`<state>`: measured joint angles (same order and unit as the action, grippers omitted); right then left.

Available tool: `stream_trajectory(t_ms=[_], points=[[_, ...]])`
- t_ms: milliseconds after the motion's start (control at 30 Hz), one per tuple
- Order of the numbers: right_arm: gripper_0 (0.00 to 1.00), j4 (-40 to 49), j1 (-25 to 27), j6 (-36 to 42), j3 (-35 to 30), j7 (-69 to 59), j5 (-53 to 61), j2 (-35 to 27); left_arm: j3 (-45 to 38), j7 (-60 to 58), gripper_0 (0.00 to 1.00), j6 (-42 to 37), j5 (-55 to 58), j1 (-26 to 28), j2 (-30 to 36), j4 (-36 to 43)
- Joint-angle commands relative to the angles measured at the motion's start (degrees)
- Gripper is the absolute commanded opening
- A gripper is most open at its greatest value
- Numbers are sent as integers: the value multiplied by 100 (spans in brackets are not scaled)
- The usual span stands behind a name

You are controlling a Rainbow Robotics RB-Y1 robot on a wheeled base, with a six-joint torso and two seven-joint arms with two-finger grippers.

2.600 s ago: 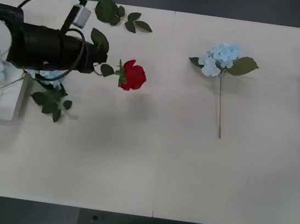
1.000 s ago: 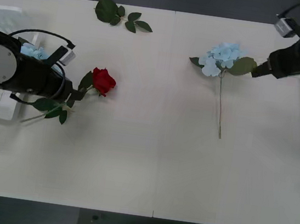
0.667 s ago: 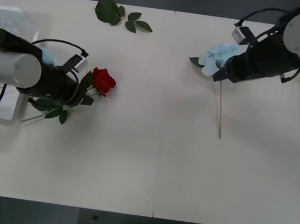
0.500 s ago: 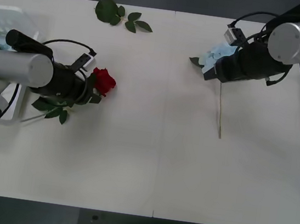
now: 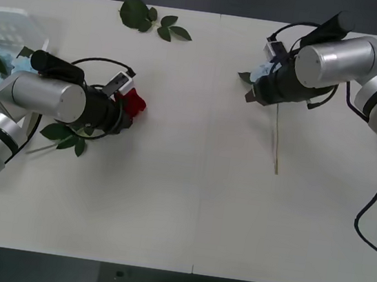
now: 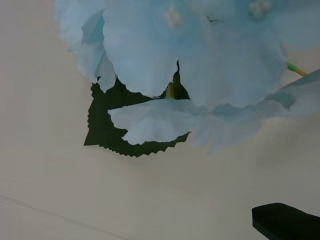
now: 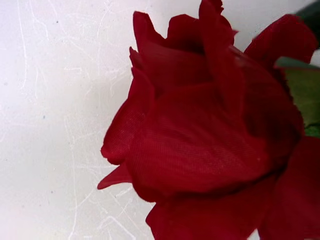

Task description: Put the red flowers into the right box and the blue flowers into the left box

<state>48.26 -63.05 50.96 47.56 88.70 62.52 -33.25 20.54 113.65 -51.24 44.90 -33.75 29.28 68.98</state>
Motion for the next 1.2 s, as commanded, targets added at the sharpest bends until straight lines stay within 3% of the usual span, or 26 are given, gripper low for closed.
stream_trajectory(t_ms=[33, 300, 467, 700, 933, 1200], points=[[100, -176, -269, -130, -63, -19, -144, 91, 2, 315, 0, 0, 10, -123, 34, -112], [100, -396, -269, -358, 148, 16, -724, 91, -77, 333, 0, 0, 836, -123, 165, -60], [100, -458, -269, -393, 298, 42, -785, 108, -226, 324, 0, -167, 1697, -123, 473, 380], [100, -669, -269, -631, 570, 68, -812, 152, -1035, 289, 0, -808, 3358, -123, 921, 1065], [100, -695, -269, -631, 676, 130, -847, 170, -2019, 219, 0, -1230, 4870, -114, 1000, 1241], [100, -695, -269, -631, 649, 218, -768, 170, -2221, 52, 0, -1125, 6566, -114, 1035, 1136]])
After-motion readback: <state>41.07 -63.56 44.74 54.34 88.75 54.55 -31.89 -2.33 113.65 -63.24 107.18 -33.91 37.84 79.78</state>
